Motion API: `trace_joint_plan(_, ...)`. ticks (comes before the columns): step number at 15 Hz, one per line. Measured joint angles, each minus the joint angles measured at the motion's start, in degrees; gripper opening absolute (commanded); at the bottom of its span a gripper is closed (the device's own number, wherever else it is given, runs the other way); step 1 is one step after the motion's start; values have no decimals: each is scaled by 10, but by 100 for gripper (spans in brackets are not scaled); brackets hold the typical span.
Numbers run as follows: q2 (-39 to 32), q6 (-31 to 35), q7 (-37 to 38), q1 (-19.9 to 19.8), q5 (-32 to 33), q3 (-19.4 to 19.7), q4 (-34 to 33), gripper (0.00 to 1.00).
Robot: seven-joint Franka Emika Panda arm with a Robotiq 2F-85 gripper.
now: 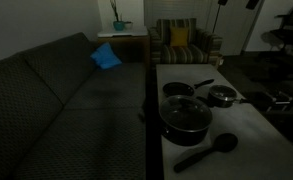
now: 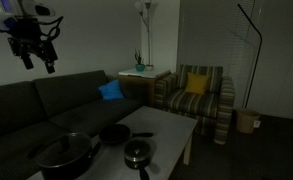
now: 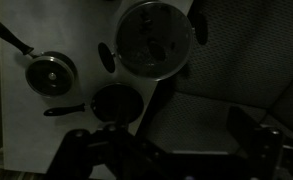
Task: Take the lid from the left black pot and put it on the table
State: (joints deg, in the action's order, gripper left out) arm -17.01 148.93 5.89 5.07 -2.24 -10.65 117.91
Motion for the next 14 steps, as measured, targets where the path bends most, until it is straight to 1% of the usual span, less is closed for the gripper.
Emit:
trace_joint_plan(4, -1, 0, 0, 1, -1, 2, -1, 100)
trace_joint_plan(7, -23, 0, -19, 1, 0, 8, -21, 100)
trace_joint_plan(10, -71, -5, -55, 1, 0, 11, -70, 100)
trace_joint_plan(14, -154, -29, -97, 1, 1, 11, -161, 100)
